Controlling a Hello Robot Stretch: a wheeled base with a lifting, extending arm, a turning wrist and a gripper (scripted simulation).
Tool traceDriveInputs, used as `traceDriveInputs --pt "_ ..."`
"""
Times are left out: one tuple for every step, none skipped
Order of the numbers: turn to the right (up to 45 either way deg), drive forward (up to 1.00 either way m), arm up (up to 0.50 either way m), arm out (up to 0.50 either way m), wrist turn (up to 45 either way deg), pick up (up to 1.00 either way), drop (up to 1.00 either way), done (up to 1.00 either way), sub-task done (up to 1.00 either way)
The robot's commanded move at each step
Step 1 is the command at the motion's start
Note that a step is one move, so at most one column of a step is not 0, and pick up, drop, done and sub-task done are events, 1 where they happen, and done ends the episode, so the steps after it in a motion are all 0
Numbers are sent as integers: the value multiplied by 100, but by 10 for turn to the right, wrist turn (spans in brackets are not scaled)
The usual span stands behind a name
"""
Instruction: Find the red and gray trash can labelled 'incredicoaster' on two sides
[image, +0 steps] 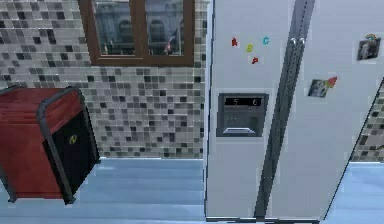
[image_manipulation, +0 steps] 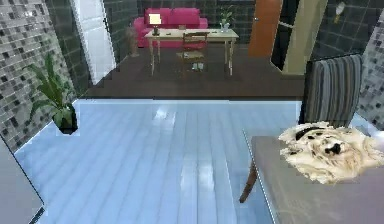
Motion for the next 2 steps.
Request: traceDriveInputs --pt "0 20 0 0 0 0 0 0 0" --pt "-450 0 0 0 0 0 0 0 0"
